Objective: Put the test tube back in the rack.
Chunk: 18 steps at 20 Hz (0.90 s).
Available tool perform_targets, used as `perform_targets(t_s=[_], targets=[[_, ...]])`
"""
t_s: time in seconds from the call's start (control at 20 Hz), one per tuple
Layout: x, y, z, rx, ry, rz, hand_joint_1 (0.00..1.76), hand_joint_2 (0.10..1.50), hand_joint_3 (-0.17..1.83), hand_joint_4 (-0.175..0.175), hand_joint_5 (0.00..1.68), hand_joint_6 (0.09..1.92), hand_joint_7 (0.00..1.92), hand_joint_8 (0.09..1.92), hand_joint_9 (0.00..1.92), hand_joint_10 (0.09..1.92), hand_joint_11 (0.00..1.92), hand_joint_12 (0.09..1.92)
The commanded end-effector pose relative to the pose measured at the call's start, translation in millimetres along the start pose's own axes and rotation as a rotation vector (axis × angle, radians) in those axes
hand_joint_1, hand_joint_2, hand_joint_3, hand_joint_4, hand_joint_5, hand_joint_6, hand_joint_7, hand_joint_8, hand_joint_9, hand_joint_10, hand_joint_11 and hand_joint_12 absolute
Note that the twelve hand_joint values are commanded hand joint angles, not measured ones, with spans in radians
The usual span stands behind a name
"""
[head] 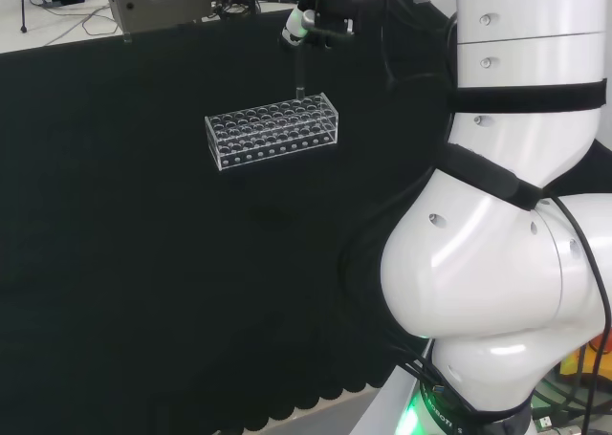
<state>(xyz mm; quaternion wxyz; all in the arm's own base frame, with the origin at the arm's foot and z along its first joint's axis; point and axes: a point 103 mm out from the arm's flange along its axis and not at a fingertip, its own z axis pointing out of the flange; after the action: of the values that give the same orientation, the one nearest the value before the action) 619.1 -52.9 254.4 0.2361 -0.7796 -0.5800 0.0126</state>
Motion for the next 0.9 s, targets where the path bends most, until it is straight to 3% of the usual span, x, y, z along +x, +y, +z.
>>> perform_targets(t_s=[0.05, 0.9], targets=[[-2.6, -1.0, 6.5, 0.015, 0.013, 0.0, 1.23, 0.65, 0.61, -0.175, 1.39, 0.42, 1.76, 0.35, 1.75, 0.17, 1.53, 0.69], [-2.5, 4.2, 11.8, 0.026, 0.012, 0.001, 1.23, 0.65, 0.61, -0.175, 1.39, 0.42, 1.77, 0.35, 1.75, 0.16, 1.53, 0.69]])
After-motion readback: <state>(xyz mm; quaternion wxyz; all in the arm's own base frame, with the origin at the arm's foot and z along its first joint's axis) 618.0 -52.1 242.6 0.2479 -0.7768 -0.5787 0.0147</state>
